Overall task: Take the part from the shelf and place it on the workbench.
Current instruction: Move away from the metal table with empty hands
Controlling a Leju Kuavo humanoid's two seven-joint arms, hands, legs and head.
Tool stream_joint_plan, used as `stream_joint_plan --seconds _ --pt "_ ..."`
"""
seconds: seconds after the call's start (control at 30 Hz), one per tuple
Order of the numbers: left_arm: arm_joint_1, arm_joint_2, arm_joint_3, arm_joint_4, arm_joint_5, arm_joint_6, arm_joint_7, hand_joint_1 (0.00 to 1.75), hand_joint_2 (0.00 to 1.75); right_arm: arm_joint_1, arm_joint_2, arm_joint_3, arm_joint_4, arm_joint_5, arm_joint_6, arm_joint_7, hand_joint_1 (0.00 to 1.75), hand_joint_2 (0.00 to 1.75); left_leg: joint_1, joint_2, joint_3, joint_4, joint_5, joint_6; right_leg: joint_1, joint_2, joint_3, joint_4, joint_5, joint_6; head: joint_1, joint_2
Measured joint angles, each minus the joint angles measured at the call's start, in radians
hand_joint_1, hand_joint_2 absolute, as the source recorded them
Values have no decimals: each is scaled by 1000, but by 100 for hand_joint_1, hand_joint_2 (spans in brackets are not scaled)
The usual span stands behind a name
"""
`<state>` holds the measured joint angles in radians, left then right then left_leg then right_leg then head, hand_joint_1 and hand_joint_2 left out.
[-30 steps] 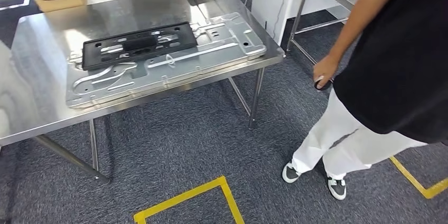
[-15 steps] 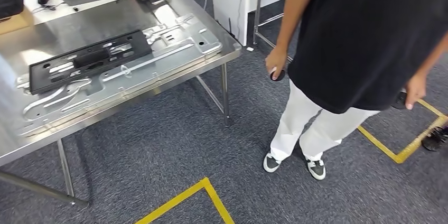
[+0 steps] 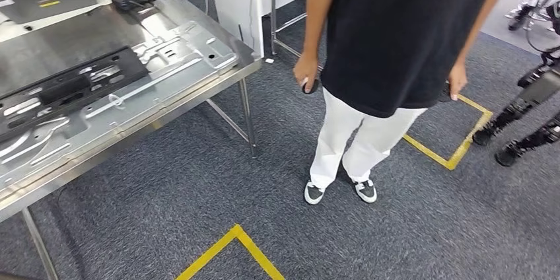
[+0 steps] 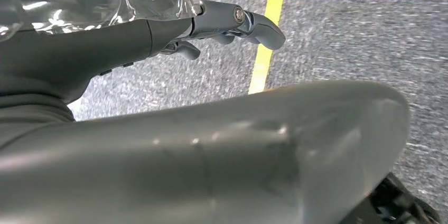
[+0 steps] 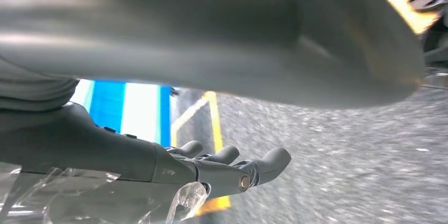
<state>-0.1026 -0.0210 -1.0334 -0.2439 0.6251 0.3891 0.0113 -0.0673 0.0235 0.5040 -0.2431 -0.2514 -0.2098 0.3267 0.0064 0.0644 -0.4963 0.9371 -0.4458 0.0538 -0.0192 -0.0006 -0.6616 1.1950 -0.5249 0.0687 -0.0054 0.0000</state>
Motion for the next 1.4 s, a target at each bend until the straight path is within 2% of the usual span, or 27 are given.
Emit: stream_joint_plan --seconds 0.07,0.1,0.13,0.2,0.23,0.3,0.37,0.43,0.47,0.5,0.57,0.6,0.67,0.7,0.73,0.8,0.87,0.9,0.93,0.97,1.03,1.1,1.17,1.23,1.3,1.37,1.4 --pt "-3 1 0 0 0 0 0 0 0 -1 3 -1 2 -1 0 2 0 0 -1 20 2 5 -5 -10 -2 -38 86 -149 52 2 0 0" --pt "-4 2 0 0 0 1 0 0 0 -2 6 -1 2 -2 0 2 0 0 -4 27 3 8 -9 -17 -2 -50 112 -198 64 -3 0 0" --pt "-6 2 0 0 0 2 0 0 0 -2 9 -2 3 -3 0 2 0 0 -6 34 4 10 -11 -23 1 -56 122 -220 66 -10 -1 0" --pt "-9 3 0 0 0 5 0 0 0 -2 12 -5 5 -6 0 2 0 0 -6 46 6 11 -12 -32 4 -38 118 -221 68 -30 -2 0" --pt "-10 3 0 0 0 6 0 0 0 -1 12 -8 7 -7 0 2 0 0 -3 41 6 16 -18 -36 5 -30 116 -221 70 -36 -2 0" --pt "-11 3 0 0 0 10 -1 0 0 -2 14 -12 10 -8 0 2 0 0 4 2 -17 75 -62 -45 3 -14 112 -223 77 -49 -2 0" --pt "-8 3 0 0 2 12 -2 0 0 -4 15 -15 11 -9 0 2 0 0 5 -40 -77 211 -136 -49 4 7 106 -223 82 -58 -3 0" --pt "-3 3 0 0 5 13 -2 0 0 -4 16 -15 12 -10 0 1 0 0 5 -52 -125 316 -171 -48 6 37 100 -222 86 -64 -3 0" --pt "-2 3 0 0 6 13 -1 0 0 -3 16 -15 12 -11 0 1 0 0 4 -55 -124 312 -157 -45 7 53 99 -222 88 -65 -3 0" --pt "-1 3 0 0 7 13 -1 0 0 -3 16 -15 12 -11 0 1 0 0 4 -61 -103 266 -126 -41 8 70 99 -222 90 -65 -3 0" --pt "-3 6 0 0 8 14 -1 0 0 -3 18 -15 12 -12 0 0 0 0 1 -100 -33 114 -52 -25 8 98 100 -222 93 -62 -3 0" --pt "-5 7 0 0 8 15 -1 0 0 -3 20 -15 12 -12 0 0 0 0 -1 -119 -8 56 -30 -18 8 109 99 -222 95 -59 -3 0" --pt "-9 11 0 0 8 15 -1 0 0 -2 23 -16 13 -13 0 -1 0 0 -6 -136 7 12 -19 -11 5 127 92 -223 100 -47 -3 0" --pt "-10 11 0 0 8 15 -1 0 0 -1 23 -16 14 -13 0 -1 0 0 -8 -124 7 8 -15 -11 3 136 89 -225 104 -40 -3 0" --pt "-12 10 0 0 8 15 -1 0 0 0 23 -16 15 -14 0 -1 0 0 -6 -114 9 2 -8 -10 2 131 86 -224 104 -35 -2 0" --pt "-12 10 0 0 7 15 0 0 0 0 23 -16 18 -15 0 -1 0 0 -1 -92 14 -16 5 -5 6 85 65 -185 76 -26 0 0" --pt "-9 10 0 0 7 15 0 0 0 -2 23 -16 18 -15 0 0 0 0 1 -66 15 -23 10 -1 7 30 8 -66 6 -19 2 0" --pt "-8 10 -1 0 7 14 0 0 0 -3 23 -16 19 -15 0 0 0 0 0 -50 14 -23 10 -1 5 20 -23 2 -25 -14 2 0" --pt "-6 10 -1 0 7 14 0 0 0 -3 23 -16 19 -15 0 0 0 0 0 -35 13 -23 10 -1 1 15 -43 49 -40 -9 2 0" --pt "-5 10 -1 0 7 14 0 0 0 -3 23 -16 19 -15 0 1 0 0 1 -20 13 -23 9 -2 -2 12 -45 59 -36 -3 2 0" --pt "-5 9 -1 0 7 14 -1 0 0 -2 22 -16 19 -16 -1 1 0 0 4 6 16 -19 4 -10 -10 -8 18 -45 20 7 2 0" --pt "-7 10 -2 0 7 15 -1 0 0 -4 24 -16 20 -17 -2 0 0 0 2 25 19 -11 -6 -24 -13 -52 96 -181 65 9 3 0" --pt "-10 11 -2 0 7 16 -2 0 0 -5 27 -16 20 -19 -3 -1 0 0 -4 40 22 -5 -12 -36 -9 -69 119 -227 72 -3 1 0" --pt "-12 11 -2 0 7 17 -3 0 0 -4 26 -16 20 -20 -4 -2 0 0 1 53 25 -5 -15 -45 -6 -45 114 -227 77 -21 -2 0" --pt "-13 11 -3 0 7 18 -4 0 0 -4 26 -16 21 -22 -5 -2 0 0 9 21 11 36 -49 -53 -5 -24 109 -229 83 -35 -2 0" --pt "-11 11 -6 0 7 18 -4 0 0 -6 26 -16 21 -23 -6 -4 0 0 12 -33 -44 165 -124 -55 -2 -3 104 -229 88 -45 -4 0" --pt "-8 10 -7 0 7 18 -4 0 0 -7 25 -16 21 -23 -7 -4 0 0 12 -46 -82 245 -158 -54 2 10 101 -229 90 -49 -5 0"
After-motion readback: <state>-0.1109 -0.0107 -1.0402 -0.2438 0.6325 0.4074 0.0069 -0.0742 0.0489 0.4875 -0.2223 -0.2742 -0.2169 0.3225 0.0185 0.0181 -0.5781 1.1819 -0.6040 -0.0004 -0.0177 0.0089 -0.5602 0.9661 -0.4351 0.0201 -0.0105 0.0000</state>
